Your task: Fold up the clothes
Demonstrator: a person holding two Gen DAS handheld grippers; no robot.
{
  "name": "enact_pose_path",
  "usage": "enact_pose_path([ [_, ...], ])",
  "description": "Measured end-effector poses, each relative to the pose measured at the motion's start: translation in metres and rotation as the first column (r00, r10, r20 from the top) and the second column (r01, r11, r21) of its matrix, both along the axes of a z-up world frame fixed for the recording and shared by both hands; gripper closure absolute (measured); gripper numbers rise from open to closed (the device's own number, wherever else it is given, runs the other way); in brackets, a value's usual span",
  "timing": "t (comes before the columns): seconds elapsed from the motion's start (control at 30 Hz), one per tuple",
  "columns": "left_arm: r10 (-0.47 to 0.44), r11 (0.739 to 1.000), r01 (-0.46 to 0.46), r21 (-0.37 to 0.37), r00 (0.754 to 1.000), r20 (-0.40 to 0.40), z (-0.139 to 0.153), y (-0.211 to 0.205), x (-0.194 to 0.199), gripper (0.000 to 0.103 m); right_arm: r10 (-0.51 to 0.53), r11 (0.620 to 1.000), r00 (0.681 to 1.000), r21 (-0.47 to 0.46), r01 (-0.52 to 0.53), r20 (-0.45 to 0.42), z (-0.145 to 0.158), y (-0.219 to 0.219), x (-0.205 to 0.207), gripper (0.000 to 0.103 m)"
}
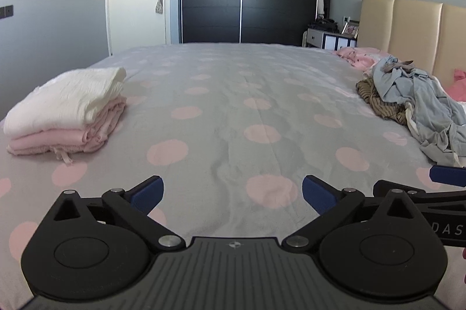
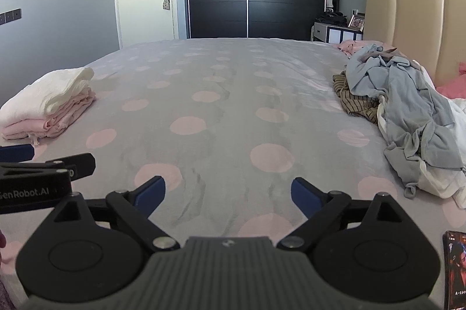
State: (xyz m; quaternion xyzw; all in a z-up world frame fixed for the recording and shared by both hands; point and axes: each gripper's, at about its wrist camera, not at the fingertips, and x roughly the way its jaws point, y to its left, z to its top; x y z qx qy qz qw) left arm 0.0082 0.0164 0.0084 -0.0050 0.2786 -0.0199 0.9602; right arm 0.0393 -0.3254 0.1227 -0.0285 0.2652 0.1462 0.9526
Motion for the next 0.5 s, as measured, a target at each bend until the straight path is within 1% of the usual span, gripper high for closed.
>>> enact_pose_path([
  [0.07,0.010,1.000,-0.011,-0.011,1.000,-0.025,-0.004,0.002,0.003,0.000,0.011,1.000,1.000,-0.001,-0.011,-0.007,-0.001,0.002,0.001,0.007],
  [0.17,0.022,1.000,-0.022,-0.008,0.999,-0.043,-0.005,0.003,0.005,0.000,0.014,1.000,1.000,0.008,-0.014,-0.009,-0.001,0.004,0.002,0.007],
  [0.37,0.029,0.999,-0.028,0.027,0.999,-0.021,0.000,0.001,0.001,0.000,0.025,0.999,1.000,0.021,-0.026,0.015,0.002,0.009,-0.001,0.007],
  [0.5,0.044,0.999,-0.044,0.021,0.999,-0.007,0.004,0.003,-0.002,0.000,0.024,0.999,0.999,0.031,-0.025,0.030,0.006,0.012,-0.005,0.007],
])
